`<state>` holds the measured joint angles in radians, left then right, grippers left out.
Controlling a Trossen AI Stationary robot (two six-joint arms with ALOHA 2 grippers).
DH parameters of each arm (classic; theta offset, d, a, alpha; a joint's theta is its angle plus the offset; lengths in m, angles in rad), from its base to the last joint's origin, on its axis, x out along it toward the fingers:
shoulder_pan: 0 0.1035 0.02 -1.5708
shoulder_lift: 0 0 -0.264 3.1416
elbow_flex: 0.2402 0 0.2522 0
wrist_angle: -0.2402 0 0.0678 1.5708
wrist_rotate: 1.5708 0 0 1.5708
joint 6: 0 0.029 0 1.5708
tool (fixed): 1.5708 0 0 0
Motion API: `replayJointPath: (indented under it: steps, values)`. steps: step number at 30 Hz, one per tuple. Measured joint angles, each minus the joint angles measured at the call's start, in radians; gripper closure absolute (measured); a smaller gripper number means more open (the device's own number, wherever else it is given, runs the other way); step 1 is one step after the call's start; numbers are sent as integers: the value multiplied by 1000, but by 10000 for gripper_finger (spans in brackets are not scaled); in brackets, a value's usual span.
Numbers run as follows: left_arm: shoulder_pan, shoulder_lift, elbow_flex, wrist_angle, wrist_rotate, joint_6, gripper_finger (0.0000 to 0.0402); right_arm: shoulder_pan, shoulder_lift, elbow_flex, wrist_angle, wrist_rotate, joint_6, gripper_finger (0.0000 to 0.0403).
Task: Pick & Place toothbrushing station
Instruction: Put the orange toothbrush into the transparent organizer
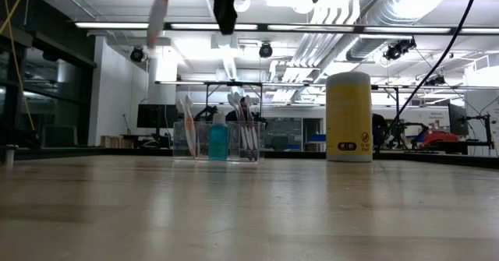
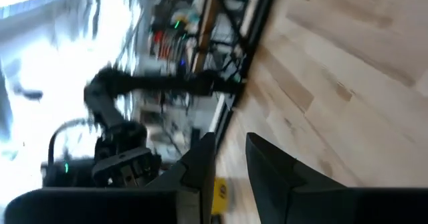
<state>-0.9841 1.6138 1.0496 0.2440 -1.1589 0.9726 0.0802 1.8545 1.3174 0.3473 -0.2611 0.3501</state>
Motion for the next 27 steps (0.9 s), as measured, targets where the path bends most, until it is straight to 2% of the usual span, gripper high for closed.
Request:
replayJointPath:
  steps: [7,14,17,24,27]
  values:
    - [-6,0,0,0,-209,-261,325,-126,0,0,-1,13,-161,397]
    - [43,0,0,0,-401,-353,325,-222,0,0,-1,148,-341,397]
    - [88,0,0,0,-411,-398,325,-251,0,0,-1,183,-396,397]
    - [192,0,0,0,-414,-473,325,-267,-39,0,-13,186,-464,397]
    - [232,-1,0,0,-414,-522,325,-265,-68,0,-34,270,-520,397]
